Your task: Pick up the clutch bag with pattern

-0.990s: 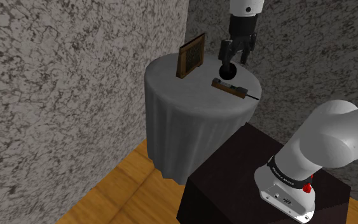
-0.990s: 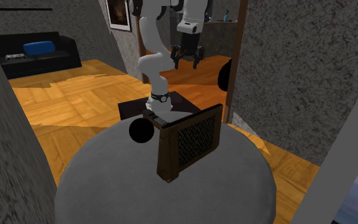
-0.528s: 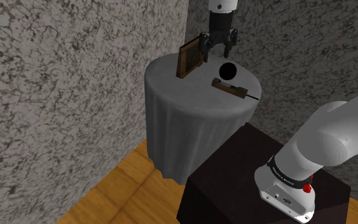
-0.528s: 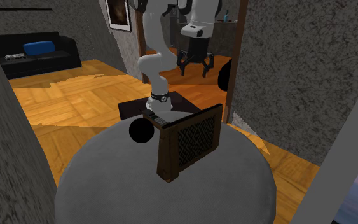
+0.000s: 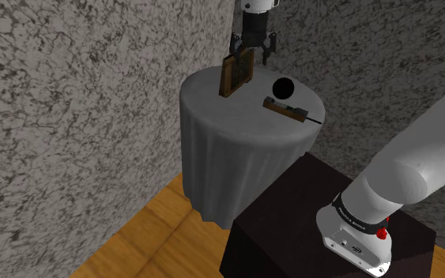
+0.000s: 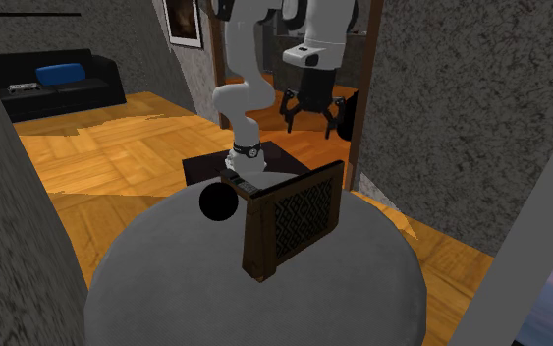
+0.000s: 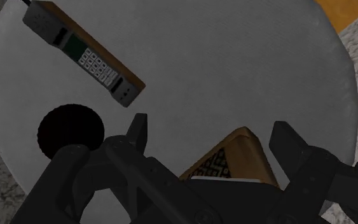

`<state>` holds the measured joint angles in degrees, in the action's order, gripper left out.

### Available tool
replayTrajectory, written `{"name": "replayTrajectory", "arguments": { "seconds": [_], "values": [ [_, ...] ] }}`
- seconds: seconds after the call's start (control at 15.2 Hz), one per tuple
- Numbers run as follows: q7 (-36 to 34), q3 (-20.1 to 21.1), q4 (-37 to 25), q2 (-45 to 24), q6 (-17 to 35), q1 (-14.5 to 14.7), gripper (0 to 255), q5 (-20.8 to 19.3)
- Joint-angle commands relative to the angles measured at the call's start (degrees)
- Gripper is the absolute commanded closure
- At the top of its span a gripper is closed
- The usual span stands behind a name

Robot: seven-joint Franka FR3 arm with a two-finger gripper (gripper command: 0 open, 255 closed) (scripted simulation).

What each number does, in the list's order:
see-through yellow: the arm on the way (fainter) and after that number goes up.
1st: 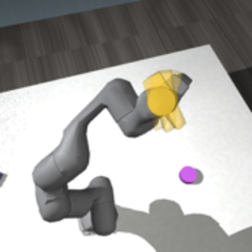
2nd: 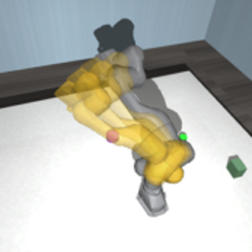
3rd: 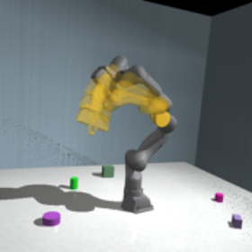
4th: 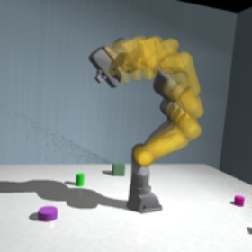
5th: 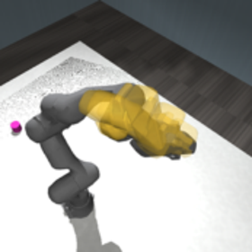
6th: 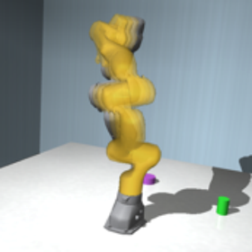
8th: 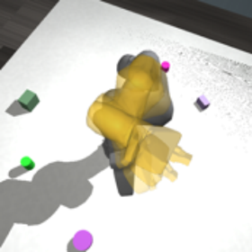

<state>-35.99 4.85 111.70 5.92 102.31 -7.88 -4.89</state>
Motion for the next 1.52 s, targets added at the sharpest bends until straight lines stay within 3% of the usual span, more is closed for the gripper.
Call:
{"name": "replayTrajectory", "arguments": {
  "seconds": [0.0,0.66,1.12,1.19,1.45],
  "values": [
    [-3.0,-0.5,-4.8,-4.2,0.0,-0.8,0,-0.6],
    [-15.9,-4.3,-28.6,-22.6,-2.6,-3.6,0,-2.2],
    [-23.1,-7.8,-50.8,-36.9,-8.4,-6.3,0,-1.4],
    [-23.4,-8.0,-52.3,-37.8,-8.9,-6.6,0,-1.3],
    [-23.8,-8.0,-47.6,-36.8,-5.2,-6.5,0,-1.4]
  ]
}}
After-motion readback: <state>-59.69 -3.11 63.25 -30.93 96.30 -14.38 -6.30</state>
